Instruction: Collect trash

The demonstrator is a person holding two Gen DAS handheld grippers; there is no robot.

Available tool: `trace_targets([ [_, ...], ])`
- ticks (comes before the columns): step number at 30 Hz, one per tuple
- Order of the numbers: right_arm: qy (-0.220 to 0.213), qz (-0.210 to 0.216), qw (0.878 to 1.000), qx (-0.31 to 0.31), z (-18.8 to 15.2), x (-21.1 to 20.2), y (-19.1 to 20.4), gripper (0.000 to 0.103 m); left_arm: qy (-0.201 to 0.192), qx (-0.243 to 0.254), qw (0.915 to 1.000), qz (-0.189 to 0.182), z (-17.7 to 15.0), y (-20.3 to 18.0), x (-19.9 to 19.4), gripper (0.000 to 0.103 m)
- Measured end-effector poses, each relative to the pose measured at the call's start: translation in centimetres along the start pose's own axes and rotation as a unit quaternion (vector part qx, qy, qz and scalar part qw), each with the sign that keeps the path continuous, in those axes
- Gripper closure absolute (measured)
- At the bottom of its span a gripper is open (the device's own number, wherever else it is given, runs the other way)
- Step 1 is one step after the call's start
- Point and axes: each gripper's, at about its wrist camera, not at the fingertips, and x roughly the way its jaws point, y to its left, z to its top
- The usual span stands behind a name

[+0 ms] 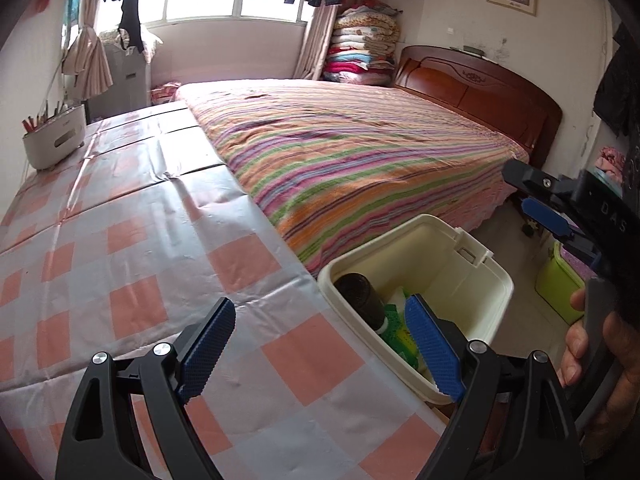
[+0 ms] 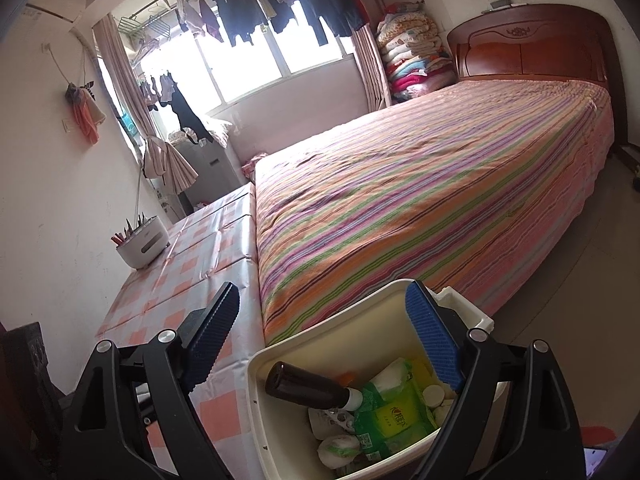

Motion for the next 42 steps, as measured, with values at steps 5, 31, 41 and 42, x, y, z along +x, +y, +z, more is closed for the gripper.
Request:
trace_targets([
  [5,0.011,0.006,1.000,-0.017,-1.1,0.6,1.6,0.016,-0.014,-0.026,0.9986,0.043,0.4,2.4,-1.0,0.019],
  [31,0.044,0.008,0.994,-0.104,-5.0,1.3,8.0,0.011,-0.035,-0.033,0.9933,0.105,-0.6,5.7,-5.1,0.018],
  [41,0.052,0.009,0.993,-0.110,-5.2,1.6,8.5,0.011,-0.054,-0.056,0.9892,0.124,-0.4,7.1,-6.3,0.010],
  [42,0.052,0.009,0.992,-0.111,-5.2,1.5,8.5,0.011,-0.056,-0.061,0.9888,0.124,-0.4,7.2,-6.4,0.010],
])
